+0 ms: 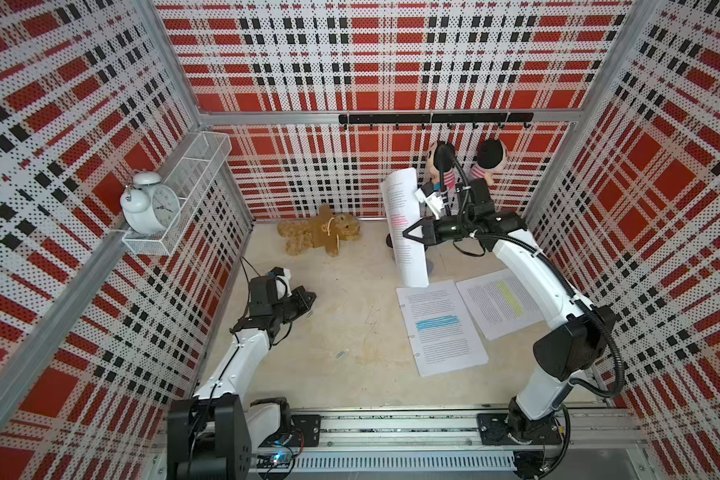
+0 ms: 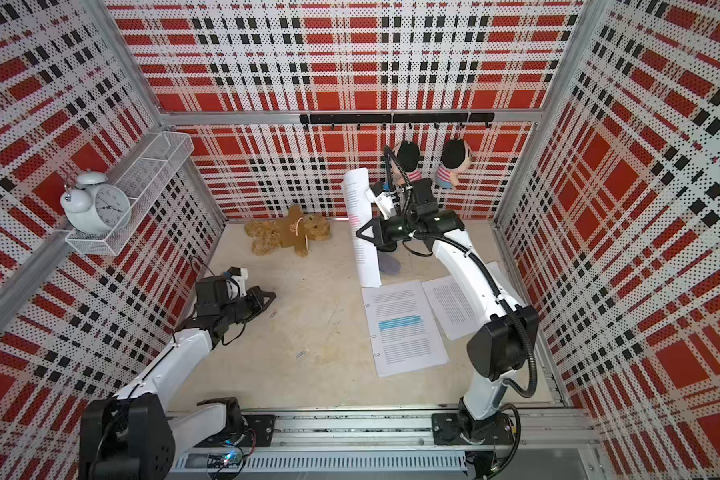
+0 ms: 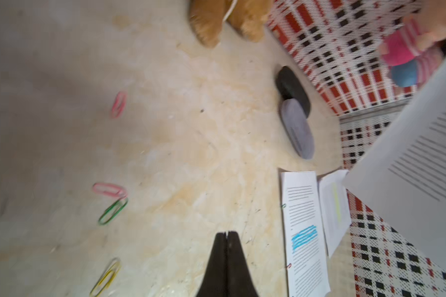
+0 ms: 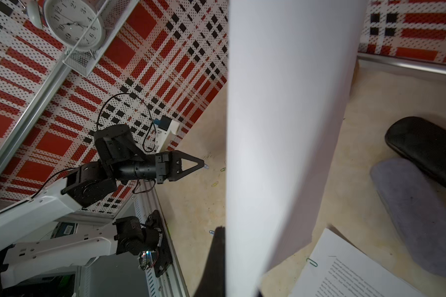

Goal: Unclip the paperclips from the documents
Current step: Place the paper clip at the center of the board, then place the document at the center of the board.

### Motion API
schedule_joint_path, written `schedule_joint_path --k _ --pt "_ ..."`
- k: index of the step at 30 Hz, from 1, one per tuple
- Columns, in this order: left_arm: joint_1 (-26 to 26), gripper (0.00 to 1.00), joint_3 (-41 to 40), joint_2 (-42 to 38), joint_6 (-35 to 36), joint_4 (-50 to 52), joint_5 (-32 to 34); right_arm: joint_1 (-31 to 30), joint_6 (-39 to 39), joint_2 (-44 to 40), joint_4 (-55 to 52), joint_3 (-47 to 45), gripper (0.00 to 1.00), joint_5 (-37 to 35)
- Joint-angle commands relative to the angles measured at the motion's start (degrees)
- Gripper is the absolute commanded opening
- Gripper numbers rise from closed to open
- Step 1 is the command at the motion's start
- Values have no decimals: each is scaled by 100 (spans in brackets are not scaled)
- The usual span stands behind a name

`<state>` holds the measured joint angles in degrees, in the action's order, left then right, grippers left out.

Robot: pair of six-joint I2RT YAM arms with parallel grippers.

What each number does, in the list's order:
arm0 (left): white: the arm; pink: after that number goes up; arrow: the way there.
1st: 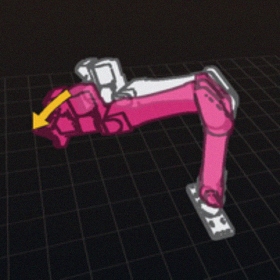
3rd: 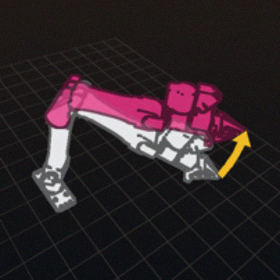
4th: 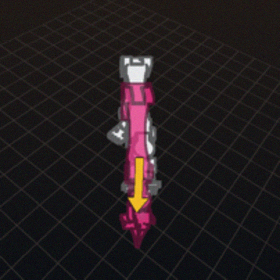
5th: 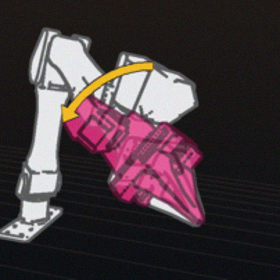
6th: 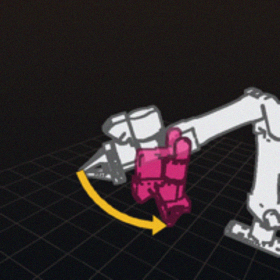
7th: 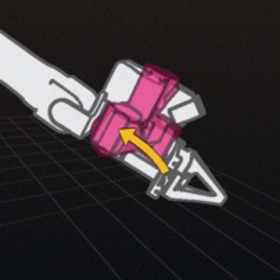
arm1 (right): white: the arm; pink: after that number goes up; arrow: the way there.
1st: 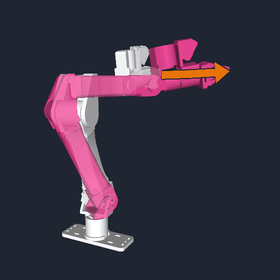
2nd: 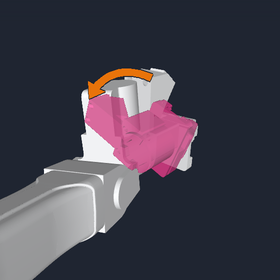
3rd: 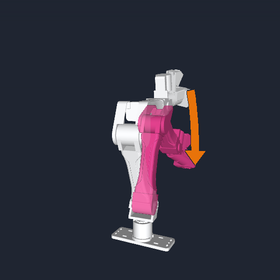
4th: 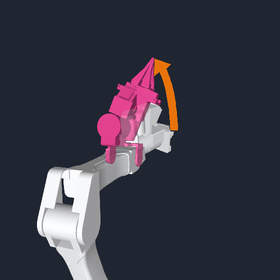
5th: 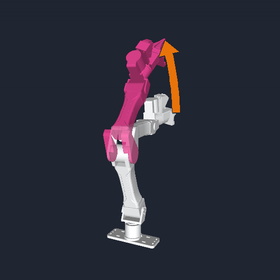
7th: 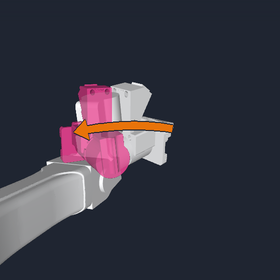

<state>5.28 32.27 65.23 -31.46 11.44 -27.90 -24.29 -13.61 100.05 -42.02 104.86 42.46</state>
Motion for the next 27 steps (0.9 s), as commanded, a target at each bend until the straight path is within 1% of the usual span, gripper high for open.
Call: schedule_joint_path --k 1,4,5,7,11,12,13,16,18,20,24,25,27 --pt "43 1 -295 77 -115 571 612 -313 -364 -231 658 -359 0 -337" --pt "72 7 -310 340 -68 847 817 -665 -637 -161 1156 -614 0 -500" --pt "93 13 -309 438 -45 902 854 -777 -713 -92 1218 -612 0 -572" --pt "127 31 -302 577 -9 996 911 -962 -813 45 1334 -588 0 -631" --pt "208 61 -206 552 -35 1216 1081 -1254 -1123 291 1838 -666 0 -603" --pt "241 63 -187 483 -44 1245 1092 -1270 -1190 355 1981 -692 0 -594" --pt "277 67 -165 416 -65 1268 1093 -1280 -1275 418 2136 -724 0 -590" --pt "397 73 -14 115 -179 1349 1152 -1282 -1509 640 2686 -821 0 -583" --pt "443 74 134 -97 -200 1317 1190 -1274 -1560 878 2906 -801 0 -601" --pt "448 75 317 -162 -56 1342 1158 -1249 -1665 1124 3112 -804 0 -547" --pt "474 76 542 -340 126 1383 1273 -1129 -1768 1541 3437 -937 0 -636" --pt "474 76 581 -380 140 1397 1307 -1095 -1962 1605 3503 -999 0 -698" --pt "479 75 643 -468 180 1424 1352 -1030 -2050 1713 3587 -1150 0 -889"
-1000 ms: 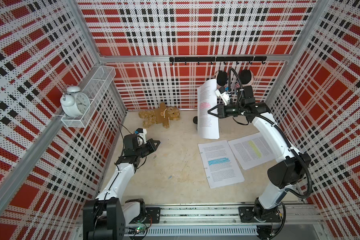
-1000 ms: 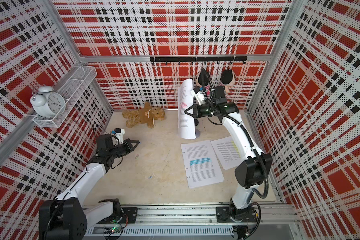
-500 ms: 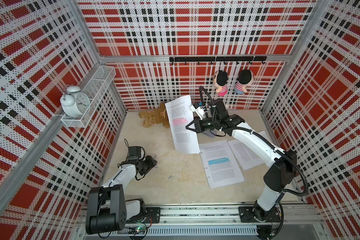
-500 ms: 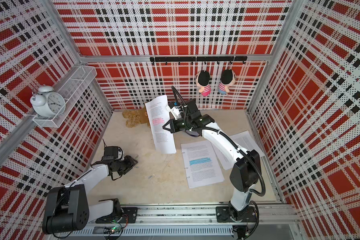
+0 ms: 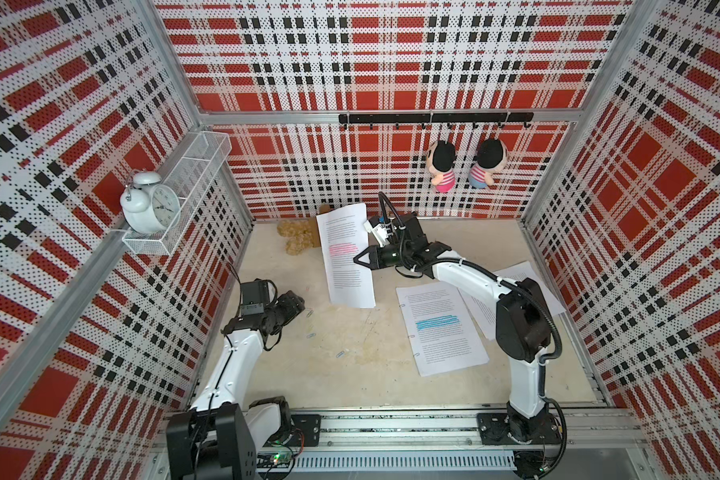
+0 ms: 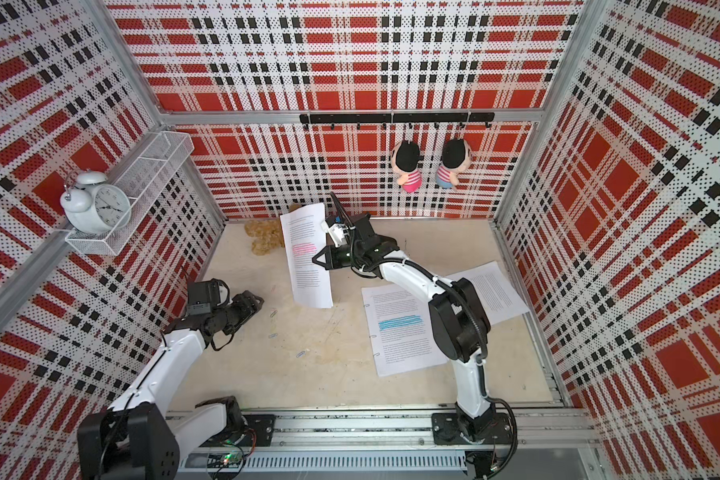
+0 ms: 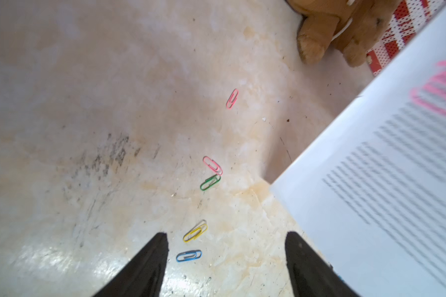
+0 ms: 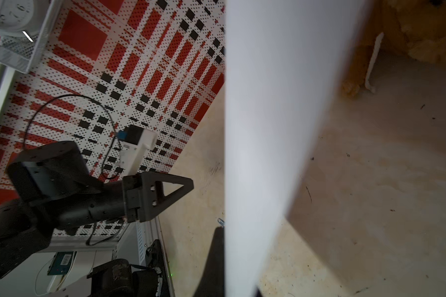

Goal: Unclip the paperclips from the documents
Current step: Place the document at the center of the board.

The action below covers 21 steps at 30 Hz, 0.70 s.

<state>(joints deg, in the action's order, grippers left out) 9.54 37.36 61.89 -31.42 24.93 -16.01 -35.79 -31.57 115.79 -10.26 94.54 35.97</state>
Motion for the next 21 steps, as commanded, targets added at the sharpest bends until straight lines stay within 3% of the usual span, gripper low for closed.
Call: schedule_joint_path --k 1,11,12,14,16,19,21 --pt "48 73 175 -179 196 91 193 145 -286 198 425 -170 0 -339" --pt "-15 71 590 -320 302 130 569 173 -48 1012 -813 497 1 -1341" --pt "-38 70 599 -336 312 75 572 169 -50 1052 -959 598 11 -1481" --pt "-123 70 568 -403 296 -106 523 177 213 1159 -1366 875 47 -1764" --pt "-171 70 484 -486 258 -339 385 178 342 1318 -1843 1277 70 -1944" --pt "-207 73 278 -555 82 -786 37 192 519 1546 -2857 2101 85 -2411" --pt "-221 77 186 -514 -66 -1003 -186 233 573 1518 -3429 2381 88 -2749"
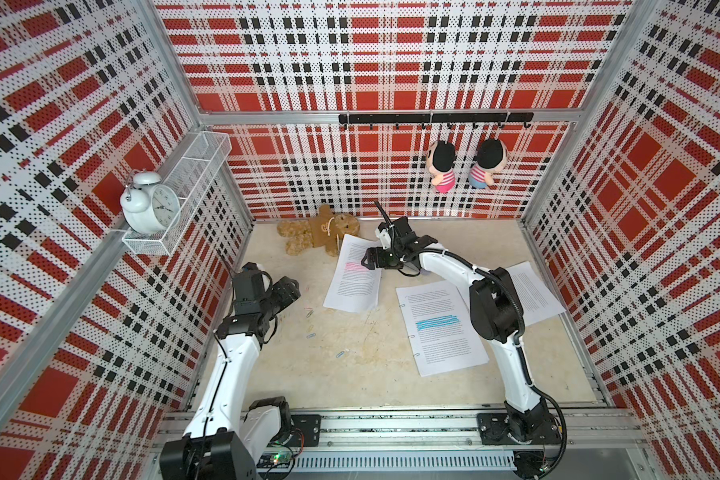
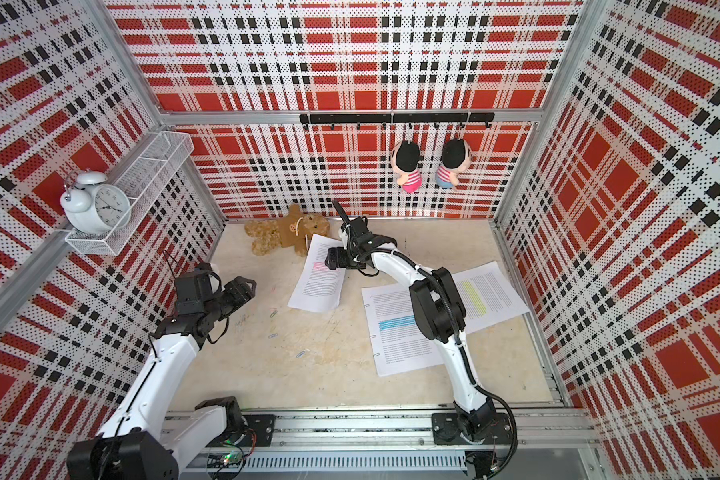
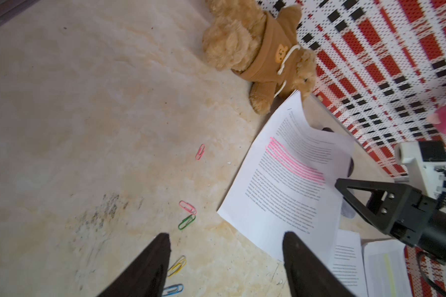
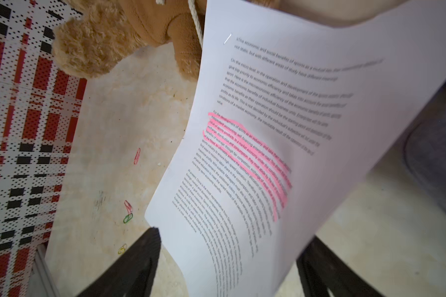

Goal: Unclip the paperclips from the documents
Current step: Place the document at the center of the board, then pick up the document from the center of the board.

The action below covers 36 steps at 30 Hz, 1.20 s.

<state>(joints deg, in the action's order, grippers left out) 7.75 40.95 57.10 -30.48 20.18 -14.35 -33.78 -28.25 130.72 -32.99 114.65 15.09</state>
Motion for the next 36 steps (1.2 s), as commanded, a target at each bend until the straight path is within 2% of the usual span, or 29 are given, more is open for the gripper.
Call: schedule_joint_path --k 1,5,10,13,18,25,36 --pt "-85 80 -192 12 -201 -607 -430 95 217 -78 -1360 373 89 -803" --pt "-580 92 -46 307 -257 -723 -204 533 63 -1027 -1536 -521 91 -1169" --pt "-1697 92 582 1178 -304 -919 114 1330 55 -2668 -934 -2572 92 -1054" --pt "-2471 91 999 1831 -353 -1063 161 1703 207 -3292 -788 -3485 92 -1010" --pt "-3357 91 1770 3024 -471 -1113 5 2275 280 -4056 -219 -4932 92 -740" --pt "-4253 91 2132 4310 -990 -1748 -346 2508 349 -4018 575 -5848 91 -413" --pt "-4798 91 2285 5327 -1724 -2160 -609 2508 -16 -3653 1540 -6540 89 -158"
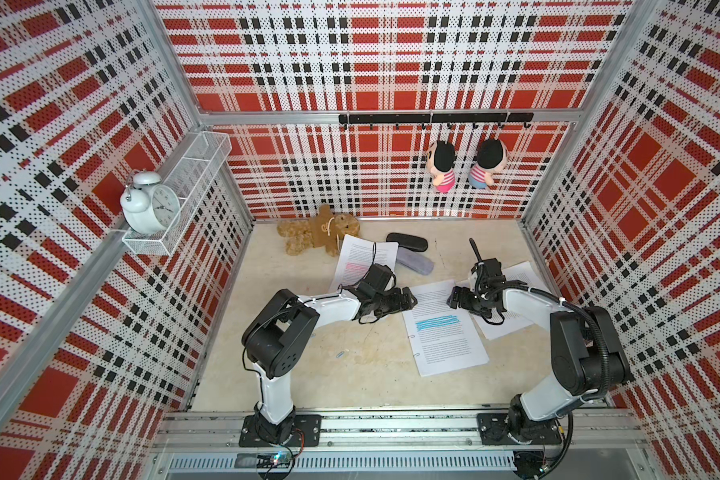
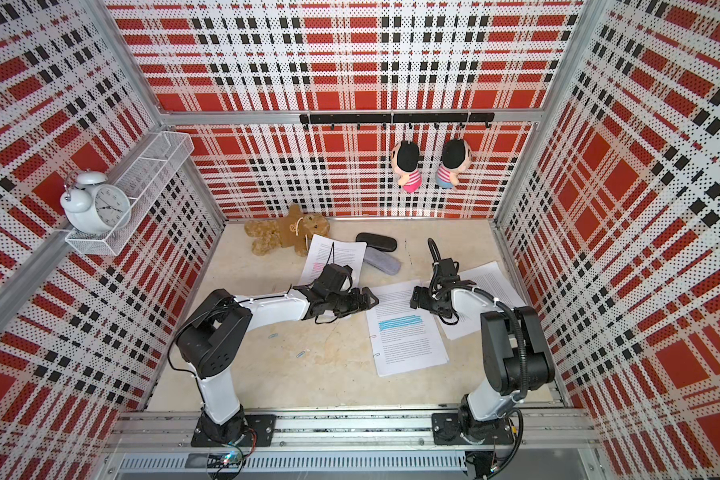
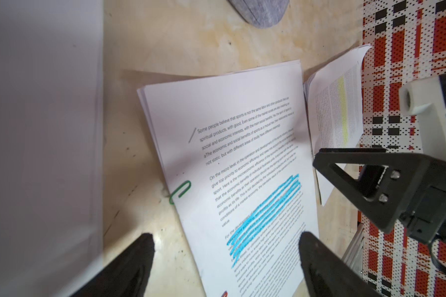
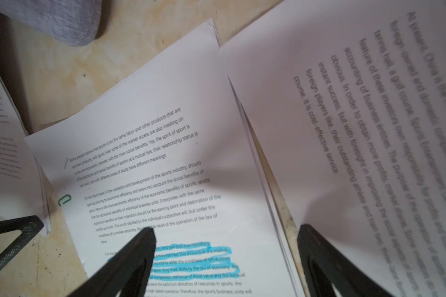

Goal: Unclip the paperclips from the documents
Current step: Pick up the document from the center of the board.

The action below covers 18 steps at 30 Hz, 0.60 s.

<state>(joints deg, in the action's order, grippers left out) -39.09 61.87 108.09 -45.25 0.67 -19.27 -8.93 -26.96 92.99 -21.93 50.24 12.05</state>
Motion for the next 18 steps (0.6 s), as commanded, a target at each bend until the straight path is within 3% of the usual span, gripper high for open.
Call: schedule_joint_path --k 1,7,14,18 --pt "-138 91 186 299 -273 -192 -125 23 -188 155 489 -123 89 163" --pt "-116 91 40 492 -467 -372 -346 -38 -300 343 603 -164 88 193" --pt "-110 89 -223 455 -1512 -2820 -1290 -183 -375 447 671 -314 88 188" --pt "-106 81 -377 364 -1891 -3380 -1438 -214 -433 443 698 -357 88 192"
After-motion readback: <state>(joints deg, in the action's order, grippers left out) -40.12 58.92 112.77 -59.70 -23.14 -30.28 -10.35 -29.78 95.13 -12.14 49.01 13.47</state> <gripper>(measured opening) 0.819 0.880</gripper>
